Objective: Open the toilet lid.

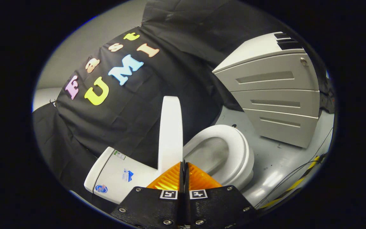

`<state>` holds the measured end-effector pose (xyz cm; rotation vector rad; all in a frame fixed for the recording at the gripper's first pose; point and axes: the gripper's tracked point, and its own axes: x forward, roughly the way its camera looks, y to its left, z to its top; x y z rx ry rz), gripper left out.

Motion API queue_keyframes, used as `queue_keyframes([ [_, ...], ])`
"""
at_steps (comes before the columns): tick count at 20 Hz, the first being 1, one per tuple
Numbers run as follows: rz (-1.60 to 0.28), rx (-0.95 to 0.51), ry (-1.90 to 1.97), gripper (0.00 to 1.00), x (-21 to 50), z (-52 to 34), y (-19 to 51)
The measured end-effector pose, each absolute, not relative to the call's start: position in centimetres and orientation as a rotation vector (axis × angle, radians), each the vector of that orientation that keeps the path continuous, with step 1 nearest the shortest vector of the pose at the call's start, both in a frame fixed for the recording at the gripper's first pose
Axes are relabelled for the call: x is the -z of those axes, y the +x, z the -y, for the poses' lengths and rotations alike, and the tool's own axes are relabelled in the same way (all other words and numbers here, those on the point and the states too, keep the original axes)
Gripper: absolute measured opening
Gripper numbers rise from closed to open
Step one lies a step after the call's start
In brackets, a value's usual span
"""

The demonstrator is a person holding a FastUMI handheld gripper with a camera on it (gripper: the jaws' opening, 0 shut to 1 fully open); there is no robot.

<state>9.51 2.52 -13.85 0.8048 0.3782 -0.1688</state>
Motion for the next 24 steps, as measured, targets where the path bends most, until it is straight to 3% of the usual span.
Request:
queue_keyframes([
  [24, -0.379, 0.024, 0.491, 0.00, 5.6, -12.4, 10.4],
])
